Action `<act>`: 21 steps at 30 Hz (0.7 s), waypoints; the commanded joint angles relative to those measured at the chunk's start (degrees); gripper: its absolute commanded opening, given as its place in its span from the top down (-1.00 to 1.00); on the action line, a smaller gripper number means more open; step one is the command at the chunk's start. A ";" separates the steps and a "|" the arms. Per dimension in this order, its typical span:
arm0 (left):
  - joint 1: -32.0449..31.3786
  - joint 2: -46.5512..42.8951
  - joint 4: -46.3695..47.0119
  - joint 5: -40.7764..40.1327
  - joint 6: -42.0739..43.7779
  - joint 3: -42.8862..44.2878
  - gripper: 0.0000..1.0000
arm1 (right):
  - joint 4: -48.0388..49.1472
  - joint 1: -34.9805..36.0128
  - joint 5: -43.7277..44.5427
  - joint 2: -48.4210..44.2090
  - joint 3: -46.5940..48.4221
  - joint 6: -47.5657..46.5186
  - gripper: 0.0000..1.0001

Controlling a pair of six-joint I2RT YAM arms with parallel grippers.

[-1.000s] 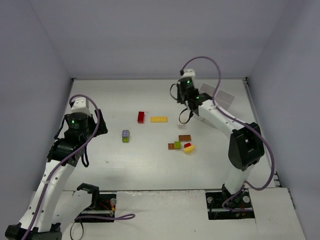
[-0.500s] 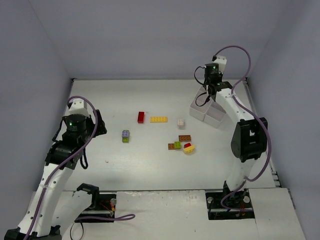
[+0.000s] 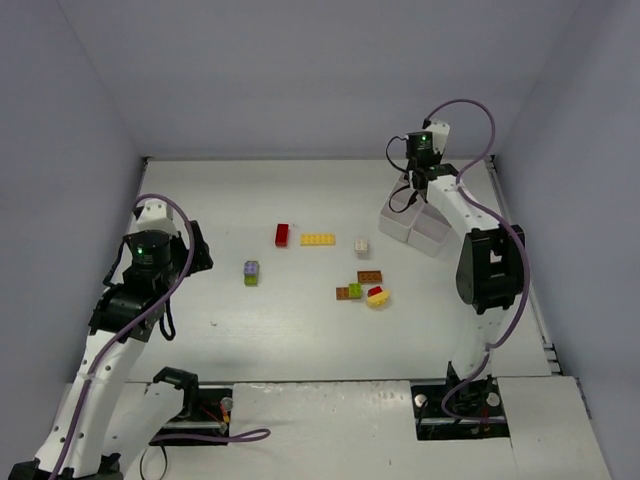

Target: Sort the legos into containers by color

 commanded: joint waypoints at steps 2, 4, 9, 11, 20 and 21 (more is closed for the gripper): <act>-0.19 -0.33 2.93 -0.84 -0.63 0.01 -0.59 | 2.37 -0.55 0.85 -0.10 3.45 1.43 0.92; -0.19 -0.50 2.67 -0.92 -0.63 0.01 -0.59 | 2.37 -0.72 0.50 0.26 3.45 1.78 0.92; -0.19 -1.12 2.40 -1.19 -0.55 0.10 -0.59 | 2.37 -0.99 0.15 0.78 3.45 2.40 0.88; -0.19 -1.12 2.32 -1.36 -0.46 0.01 -0.59 | 2.37 -0.99 0.15 0.78 3.45 2.49 0.86; -0.19 -1.21 1.97 -1.36 -0.37 0.19 -0.59 | 2.10 -1.25 -0.20 1.31 3.27 3.10 0.71; -0.19 -1.21 1.96 -1.36 -0.37 0.19 -0.59 | 2.10 -1.34 -0.29 1.31 3.18 3.10 0.70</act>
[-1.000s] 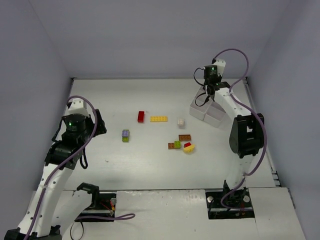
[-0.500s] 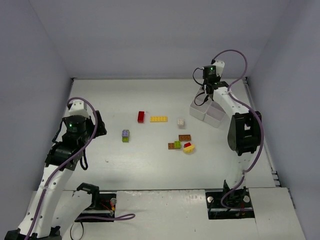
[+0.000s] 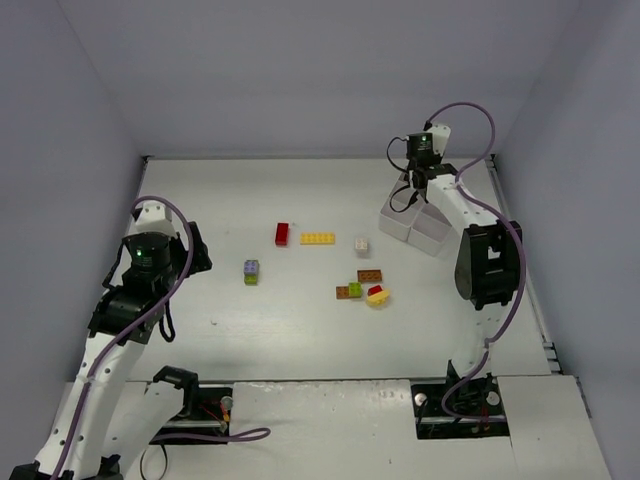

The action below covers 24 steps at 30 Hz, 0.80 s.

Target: Sort the legos into containers by color

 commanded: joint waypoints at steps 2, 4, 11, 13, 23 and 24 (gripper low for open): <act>-0.19 -0.18 2.01 -0.77 -0.37 1.04 -0.59 | 2.12 -0.73 0.65 -0.74 2.51 1.23 0.66; -0.19 -0.18 1.83 -0.77 -0.37 1.04 -0.59 | 2.12 -0.81 0.47 -0.74 2.42 1.31 0.65; -0.19 -0.36 1.66 -0.51 -0.63 0.87 -0.59 | 2.04 -1.08 0.47 -0.92 2.16 1.40 0.54; -0.19 -0.45 1.57 -0.51 -0.63 0.87 -0.59 | 1.95 -1.08 0.39 -1.01 2.07 1.49 0.53; -0.19 -0.88 1.13 -0.51 -0.63 0.69 -0.59 | 1.86 -1.17 0.30 -1.10 1.98 1.40 0.38; -0.19 -0.89 1.13 -0.51 -0.63 0.78 -0.59 | 1.86 -1.17 0.38 -1.09 1.98 1.31 0.37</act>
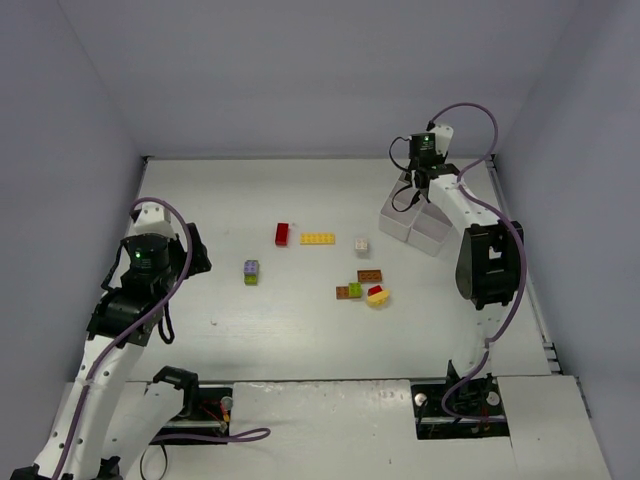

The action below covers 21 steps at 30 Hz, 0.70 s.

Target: Sort the legos into containers by color

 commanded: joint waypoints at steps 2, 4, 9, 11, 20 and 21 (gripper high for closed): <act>-0.19 -0.29 1.65 -0.47 -0.63 0.69 -0.59 | 1.80 -0.47 0.95 -1.25 1.89 0.66 0.33; -0.19 -0.38 1.48 -0.47 -0.55 0.78 -0.59 | 1.79 -0.47 1.13 -1.34 1.89 0.57 0.32; -0.19 -0.47 1.57 -0.29 -0.63 0.60 -0.59 | 1.71 -0.38 -0.71 -3.00 1.98 0.13 0.33; -0.19 -0.21 1.57 -0.12 -0.72 0.60 -0.59 | 1.71 0.06 -2.38 -5.10 1.98 -1.00 0.33; -0.19 4.79 3.15 3.92 -1.60 0.51 -0.59 | 1.97 8.92 -10.90 -16.36 -5.57 -7.25 0.30; -0.28 5.50 3.32 4.62 -1.60 0.69 -0.59 | 1.97 9.81 -11.26 -17.32 -6.80 -7.17 0.29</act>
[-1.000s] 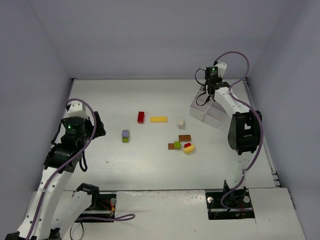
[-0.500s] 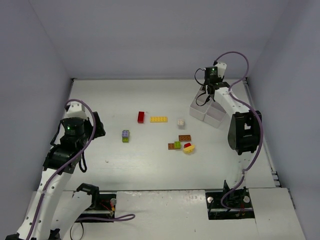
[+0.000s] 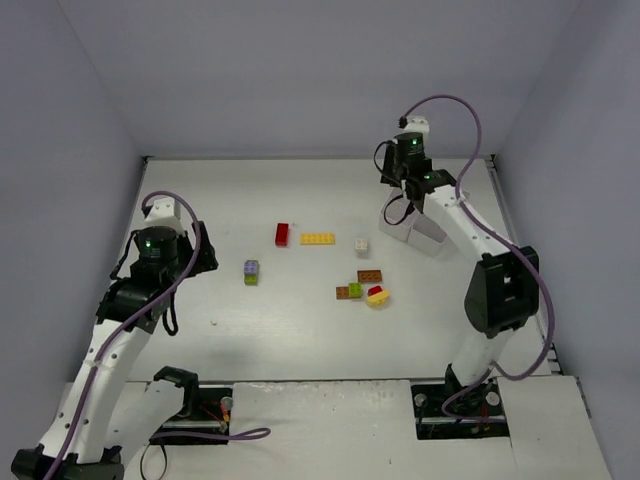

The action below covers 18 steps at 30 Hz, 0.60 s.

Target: Sort the legos into containers by color

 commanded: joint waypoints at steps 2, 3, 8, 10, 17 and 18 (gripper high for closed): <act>-0.28 4.84 3.96 4.82 -0.92 0.80 -0.59 | 2.56 5.34 -5.09 -9.94 -6.10 -1.85 0.26; -0.28 5.82 4.13 5.62 -1.01 0.89 -0.59 | 2.65 6.39 -6.07 -10.74 -7.52 -1.59 0.23; -1.24 14.96 4.40 8.44 -2.32 2.81 -0.59 | 5.35 9.38 -10.29 -16.19 -16.31 -0.01 0.15; -1.86 20.21 4.14 9.23 -2.42 3.96 -0.59 | 6.07 10.61 -11.61 -18.03 -20.01 0.52 0.14; -7.31 35.17 2.82 7.57 -3.47 10.37 -0.59 | 7.75 12.20 -15.65 -21.47 -27.66 3.07 0.11; -7.57 36.49 2.64 7.39 -3.65 10.99 -0.59 | 7.75 12.29 -15.92 -21.82 -28.28 3.51 0.10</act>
